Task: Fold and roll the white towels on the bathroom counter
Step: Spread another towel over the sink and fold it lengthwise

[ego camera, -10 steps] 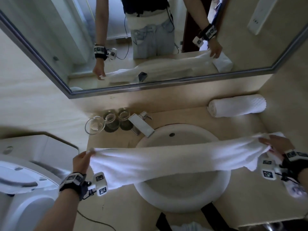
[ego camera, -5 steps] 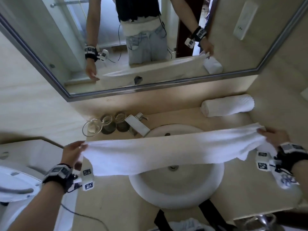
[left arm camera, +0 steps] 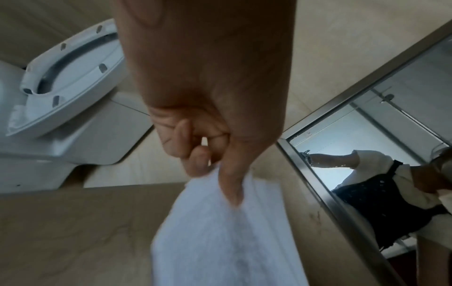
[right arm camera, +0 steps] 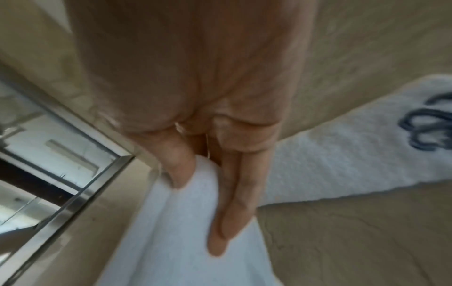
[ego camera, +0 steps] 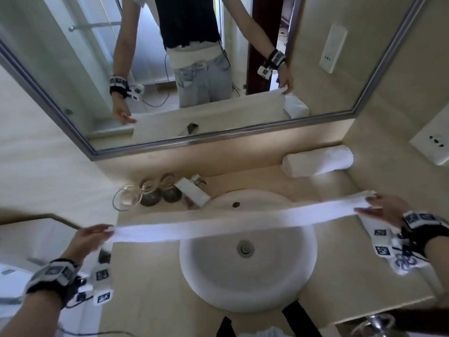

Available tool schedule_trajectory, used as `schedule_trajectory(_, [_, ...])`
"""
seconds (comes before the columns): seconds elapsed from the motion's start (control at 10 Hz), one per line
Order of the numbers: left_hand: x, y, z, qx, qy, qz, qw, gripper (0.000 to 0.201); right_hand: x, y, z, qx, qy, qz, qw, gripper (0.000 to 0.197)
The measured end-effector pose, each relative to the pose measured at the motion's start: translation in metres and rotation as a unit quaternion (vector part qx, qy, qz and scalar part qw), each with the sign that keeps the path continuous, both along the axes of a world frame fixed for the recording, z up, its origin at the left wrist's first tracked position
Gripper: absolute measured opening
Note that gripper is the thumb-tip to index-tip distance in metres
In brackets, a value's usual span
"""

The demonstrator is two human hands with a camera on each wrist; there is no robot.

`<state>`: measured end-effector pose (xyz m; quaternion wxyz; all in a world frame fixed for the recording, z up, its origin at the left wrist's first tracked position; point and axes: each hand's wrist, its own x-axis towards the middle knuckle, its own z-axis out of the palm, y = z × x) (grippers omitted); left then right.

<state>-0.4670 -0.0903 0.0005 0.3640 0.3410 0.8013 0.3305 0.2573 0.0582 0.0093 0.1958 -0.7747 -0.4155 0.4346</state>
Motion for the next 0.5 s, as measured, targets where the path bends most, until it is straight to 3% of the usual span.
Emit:
schedule_trajectory(0.1, [0.005,-0.015,-0.009,-0.058,-0.031,0.004,0.998,0.022,0.013,-0.013,-0.009,-0.012,-0.012,-0.033,0.999,0.042])
schedule_trajectory(0.2, [0.016,-0.02,-0.009,-0.052,-0.137,0.032,0.989,0.02,0.022,-0.008,-0.028,-0.047,0.152,-0.181,0.971,0.061])
schedule_trajectory(0.3, [0.026,-0.011,0.002,0.002,-0.132,0.034,0.991,0.017,0.011,-0.005,-0.011,0.008,0.183,-0.185,0.966,0.033])
schedule_trajectory(0.4, [0.029,0.005,0.022,0.118,-0.164,0.065,0.977,0.022,0.005,0.011,0.009,0.107,0.202,-0.198,0.953,0.021])
schedule_trajectory(0.5, [0.022,0.008,0.039,0.188,-0.238,0.118,0.945,0.024,0.009,0.011,0.028,0.188,0.142,-0.196,0.952,0.021])
